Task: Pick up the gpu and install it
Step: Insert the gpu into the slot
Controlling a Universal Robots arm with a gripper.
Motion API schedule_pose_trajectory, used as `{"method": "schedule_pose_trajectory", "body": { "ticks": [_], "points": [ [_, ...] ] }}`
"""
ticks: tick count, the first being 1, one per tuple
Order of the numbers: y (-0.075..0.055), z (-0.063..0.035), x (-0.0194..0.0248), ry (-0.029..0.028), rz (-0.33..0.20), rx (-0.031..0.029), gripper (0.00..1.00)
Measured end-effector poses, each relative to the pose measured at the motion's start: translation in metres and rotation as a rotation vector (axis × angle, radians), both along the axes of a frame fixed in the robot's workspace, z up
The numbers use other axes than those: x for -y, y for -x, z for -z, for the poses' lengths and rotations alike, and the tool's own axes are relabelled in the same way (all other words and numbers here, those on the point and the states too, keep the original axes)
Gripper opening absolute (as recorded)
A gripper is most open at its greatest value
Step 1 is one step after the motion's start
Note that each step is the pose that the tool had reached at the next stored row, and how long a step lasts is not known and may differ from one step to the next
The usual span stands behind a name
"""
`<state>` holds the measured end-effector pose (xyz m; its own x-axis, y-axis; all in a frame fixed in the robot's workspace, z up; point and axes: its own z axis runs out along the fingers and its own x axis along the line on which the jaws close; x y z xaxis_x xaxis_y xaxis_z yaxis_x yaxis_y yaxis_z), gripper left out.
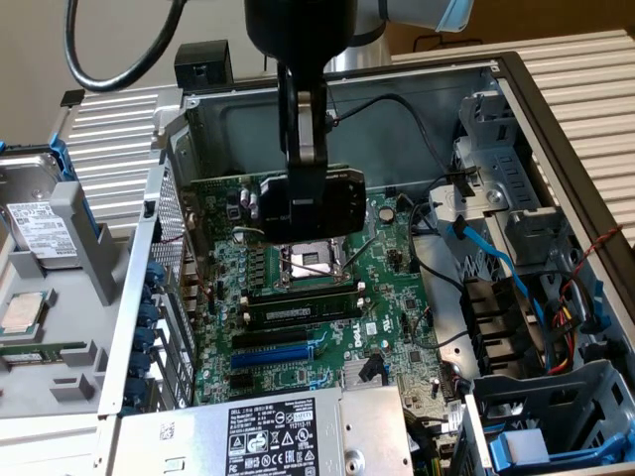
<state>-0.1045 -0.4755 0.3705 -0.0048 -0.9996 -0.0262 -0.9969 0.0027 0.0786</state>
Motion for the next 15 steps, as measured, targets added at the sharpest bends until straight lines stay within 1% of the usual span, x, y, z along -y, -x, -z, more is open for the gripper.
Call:
{"method": "schedule_pose_trajectory", "body": {
  "ticks": [4,15],
  "points": [
    [0.000,0.0013,-0.0001,0.0000,0.000,0.0001,0.27],
    [0.000,0.0212,0.0000,0.0000,0.000,0.0001,0.27]
  ]
}}
